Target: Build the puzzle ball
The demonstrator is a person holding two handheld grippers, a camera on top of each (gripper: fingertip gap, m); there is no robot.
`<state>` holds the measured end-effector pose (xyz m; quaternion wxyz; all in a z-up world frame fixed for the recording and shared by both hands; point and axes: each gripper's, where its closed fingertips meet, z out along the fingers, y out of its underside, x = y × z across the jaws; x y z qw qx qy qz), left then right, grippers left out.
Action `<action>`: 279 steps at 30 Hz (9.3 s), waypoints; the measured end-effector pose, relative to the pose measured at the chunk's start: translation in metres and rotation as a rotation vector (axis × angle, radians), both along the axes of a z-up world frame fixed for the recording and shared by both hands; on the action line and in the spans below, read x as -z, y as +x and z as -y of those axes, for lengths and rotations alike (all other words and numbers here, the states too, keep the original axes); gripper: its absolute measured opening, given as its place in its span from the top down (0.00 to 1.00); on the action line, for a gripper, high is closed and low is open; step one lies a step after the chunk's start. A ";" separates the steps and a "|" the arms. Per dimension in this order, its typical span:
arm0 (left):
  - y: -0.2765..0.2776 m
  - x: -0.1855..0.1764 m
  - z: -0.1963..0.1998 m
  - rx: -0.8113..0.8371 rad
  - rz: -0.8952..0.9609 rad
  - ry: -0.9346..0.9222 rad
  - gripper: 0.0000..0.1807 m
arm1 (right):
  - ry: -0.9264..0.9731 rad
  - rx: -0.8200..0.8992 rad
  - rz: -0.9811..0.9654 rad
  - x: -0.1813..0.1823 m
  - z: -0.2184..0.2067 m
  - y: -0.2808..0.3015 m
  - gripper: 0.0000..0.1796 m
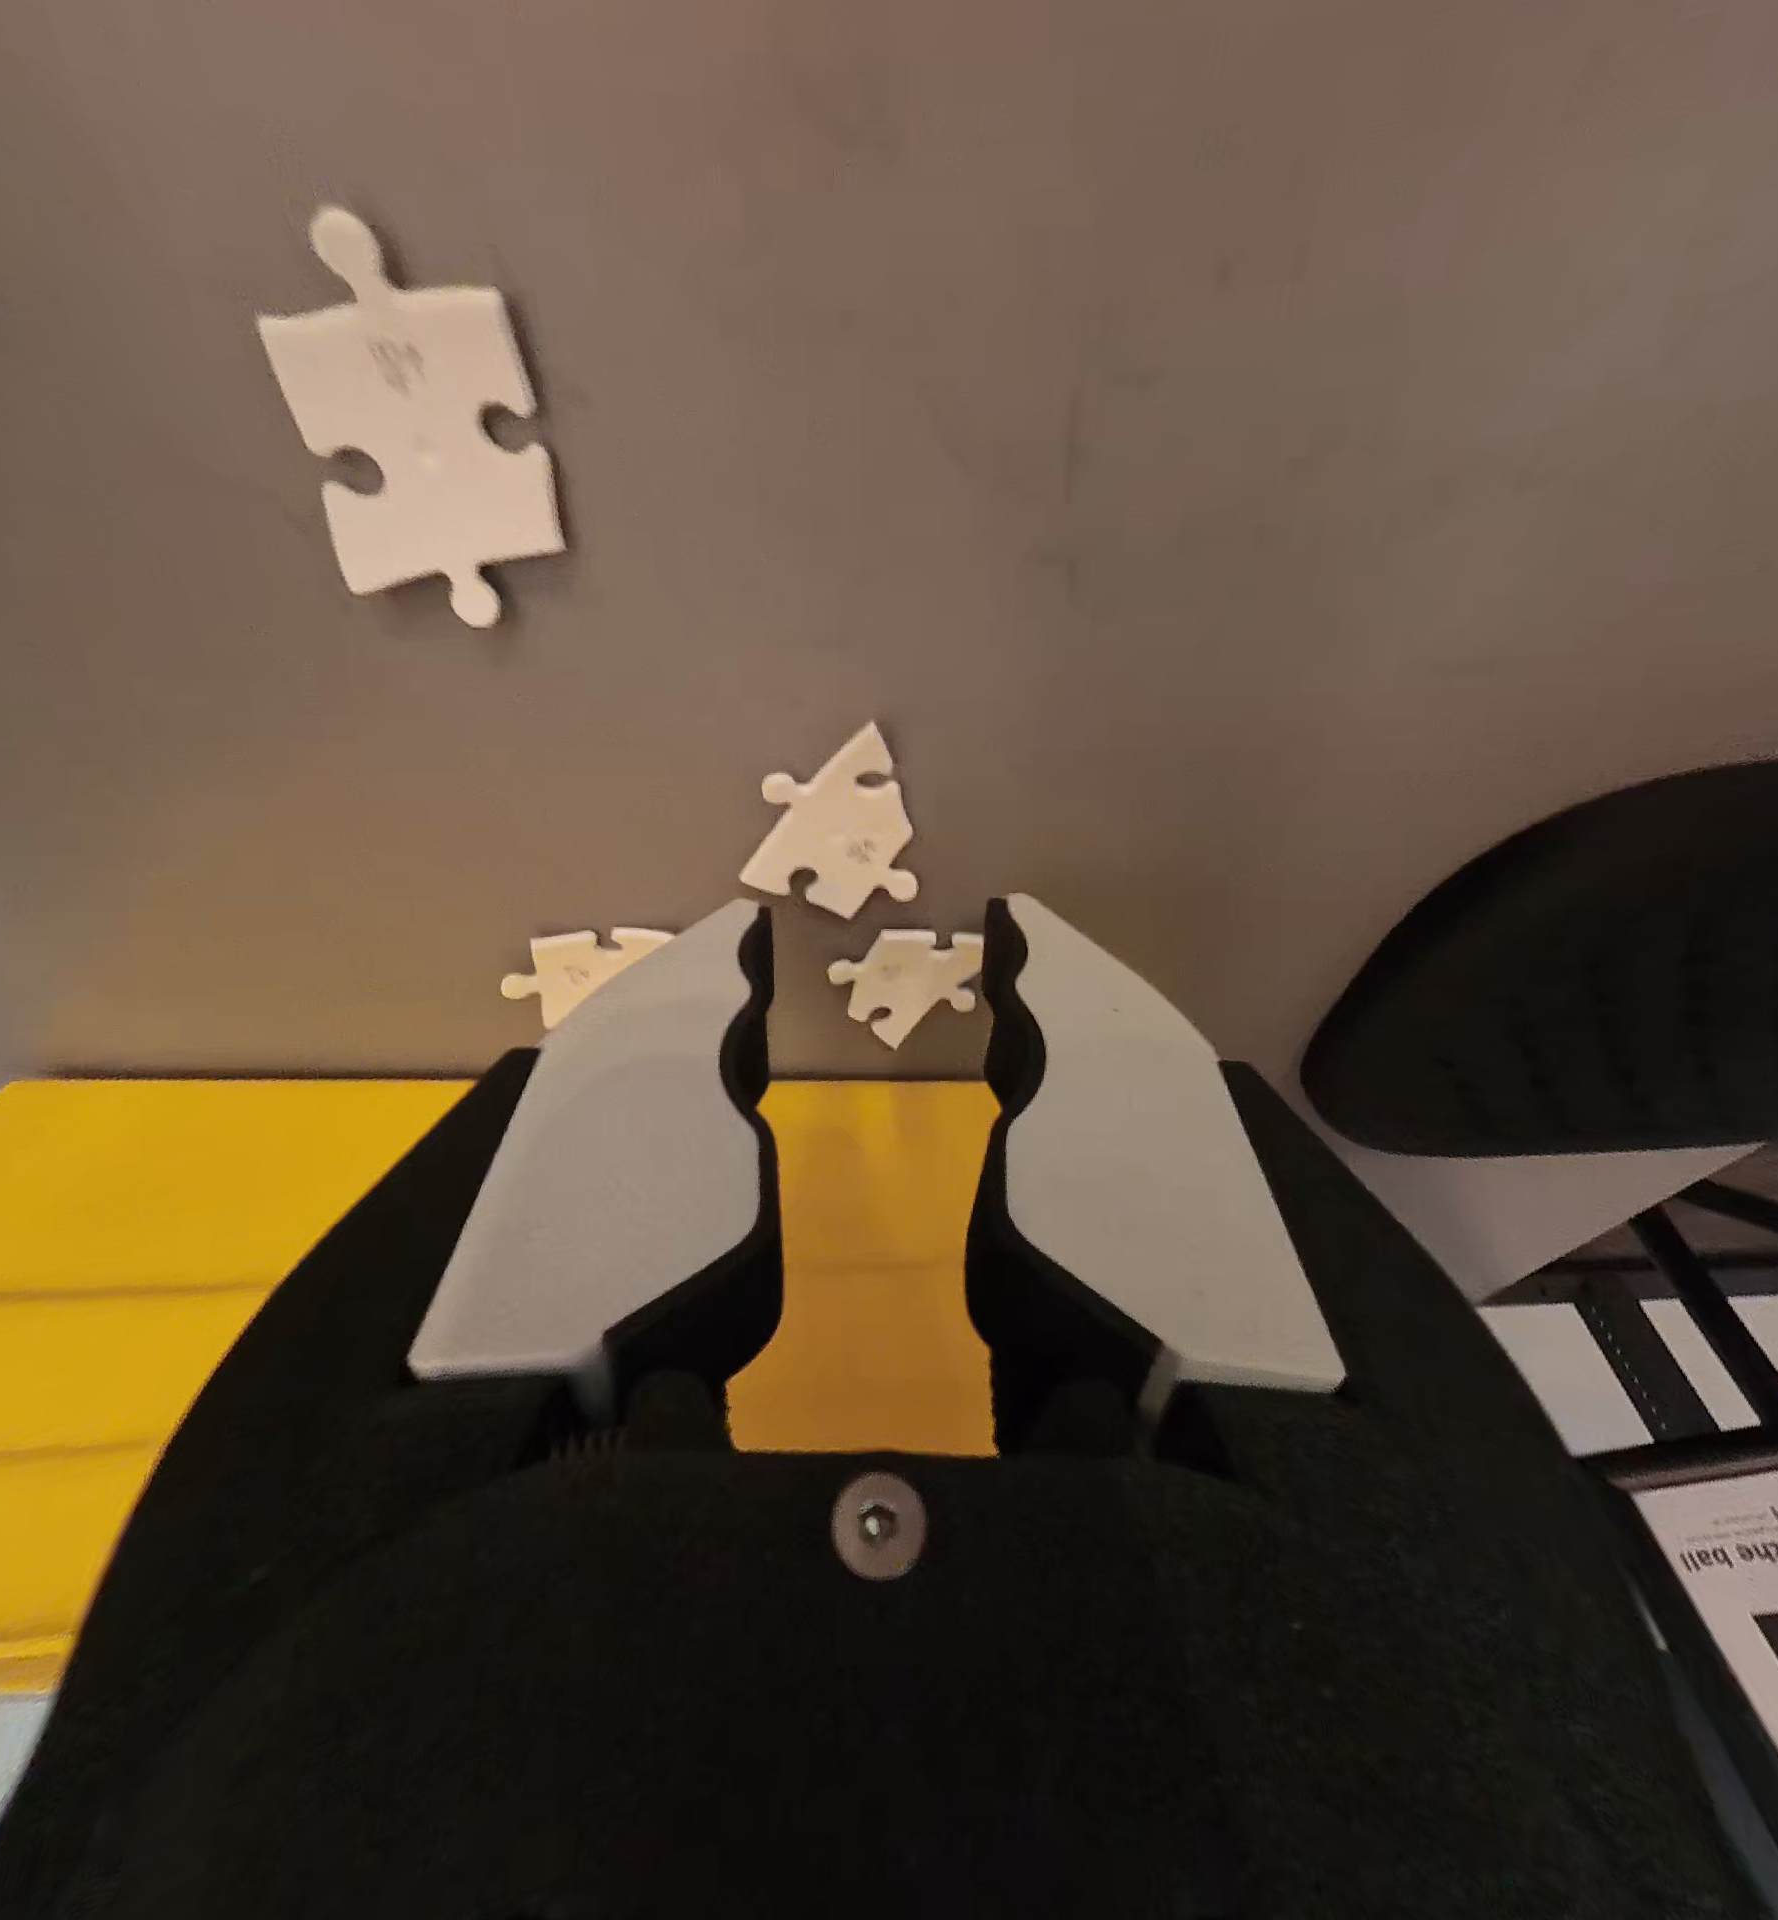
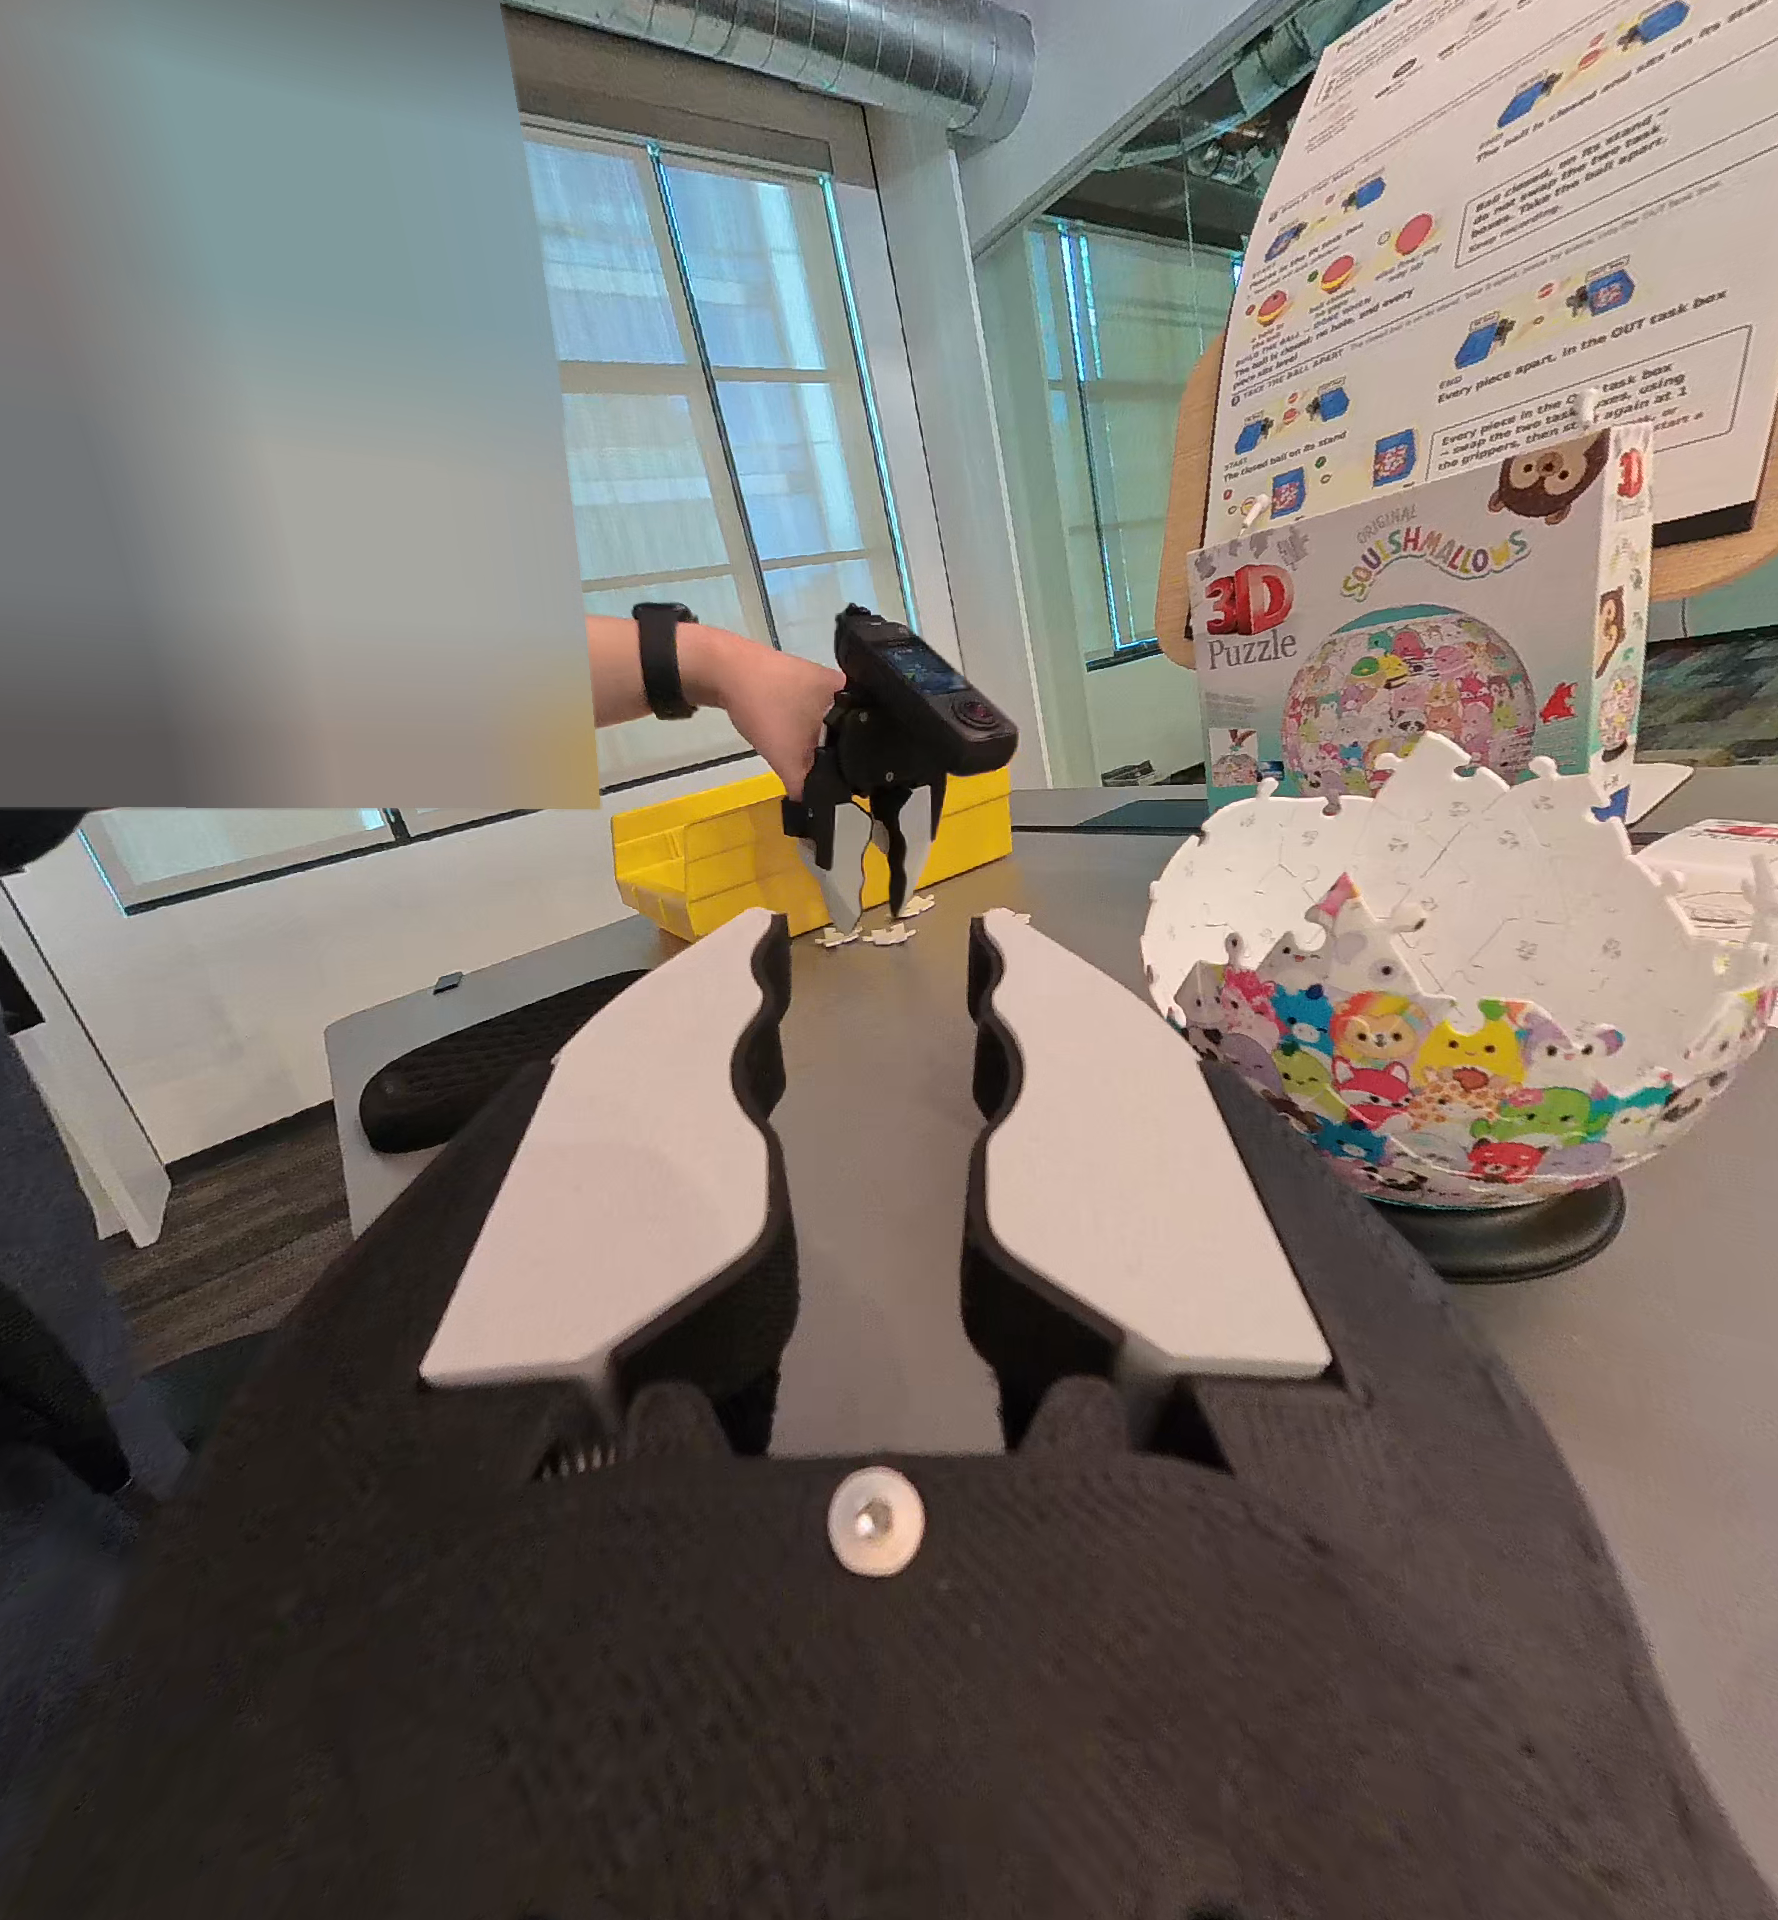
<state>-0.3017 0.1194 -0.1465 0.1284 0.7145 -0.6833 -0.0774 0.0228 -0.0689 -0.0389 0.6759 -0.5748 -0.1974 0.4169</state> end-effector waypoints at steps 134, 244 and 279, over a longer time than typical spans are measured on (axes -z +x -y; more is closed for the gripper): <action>0.270 -0.103 0.194 -0.308 1.420 -0.372 0.99 | -0.488 -0.411 0.123 0.005 0.007 -0.039 0.96; 0.229 -0.107 0.149 -0.399 1.412 -0.169 0.90 | -0.164 -0.099 0.547 0.014 -0.176 0.064 0.98; 0.394 -0.162 -0.013 0.041 1.359 -0.145 0.78 | 0.024 0.001 0.692 0.013 -0.170 0.061 0.98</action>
